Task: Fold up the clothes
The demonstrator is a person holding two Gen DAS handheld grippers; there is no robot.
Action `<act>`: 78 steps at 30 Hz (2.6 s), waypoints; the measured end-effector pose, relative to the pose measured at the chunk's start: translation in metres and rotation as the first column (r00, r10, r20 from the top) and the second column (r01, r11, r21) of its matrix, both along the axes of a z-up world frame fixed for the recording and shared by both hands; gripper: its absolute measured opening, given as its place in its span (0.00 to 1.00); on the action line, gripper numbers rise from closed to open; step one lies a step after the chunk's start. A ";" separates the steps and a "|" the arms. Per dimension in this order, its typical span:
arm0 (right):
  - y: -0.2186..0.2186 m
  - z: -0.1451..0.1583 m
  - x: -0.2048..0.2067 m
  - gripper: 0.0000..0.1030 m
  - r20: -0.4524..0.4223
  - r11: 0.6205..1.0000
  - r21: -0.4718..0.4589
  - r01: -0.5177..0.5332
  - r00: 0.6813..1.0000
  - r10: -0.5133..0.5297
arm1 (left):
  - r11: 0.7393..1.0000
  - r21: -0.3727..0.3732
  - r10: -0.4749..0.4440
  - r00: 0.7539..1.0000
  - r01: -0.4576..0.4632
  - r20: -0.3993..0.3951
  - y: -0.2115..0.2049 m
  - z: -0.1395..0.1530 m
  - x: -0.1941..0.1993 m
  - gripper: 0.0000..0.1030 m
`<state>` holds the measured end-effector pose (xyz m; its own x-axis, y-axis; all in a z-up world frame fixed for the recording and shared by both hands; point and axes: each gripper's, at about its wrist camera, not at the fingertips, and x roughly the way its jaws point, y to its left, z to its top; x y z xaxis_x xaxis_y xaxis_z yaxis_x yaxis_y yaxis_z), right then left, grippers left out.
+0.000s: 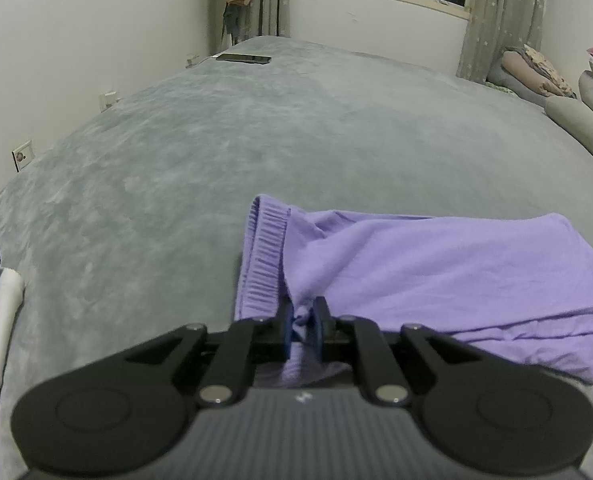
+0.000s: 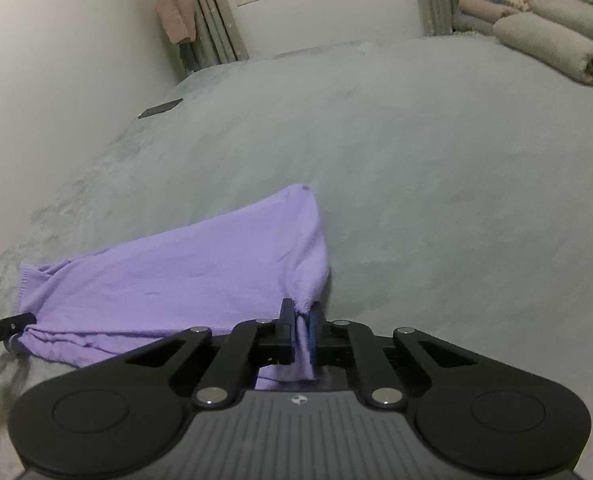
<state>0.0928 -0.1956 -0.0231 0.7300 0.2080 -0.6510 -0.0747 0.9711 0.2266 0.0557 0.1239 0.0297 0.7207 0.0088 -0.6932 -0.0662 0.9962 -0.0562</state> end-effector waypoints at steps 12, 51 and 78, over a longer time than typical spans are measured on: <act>-0.008 0.003 -0.007 0.05 -0.002 0.999 -0.032 0.025 1.000 -0.025 | 0.999 -0.028 0.017 0.999 -0.017 0.028 0.008 0.009 -0.001 0.30; -0.020 0.001 -0.004 0.08 -0.021 0.973 0.218 0.082 0.997 -0.079 | 0.990 0.056 -0.131 0.989 0.127 0.073 -0.057 0.000 0.003 0.49; -0.037 -0.004 -0.009 0.07 -0.041 0.943 0.275 0.187 0.982 -0.183 | 0.982 0.072 -0.176 0.984 0.173 0.038 -0.069 -0.012 0.003 0.58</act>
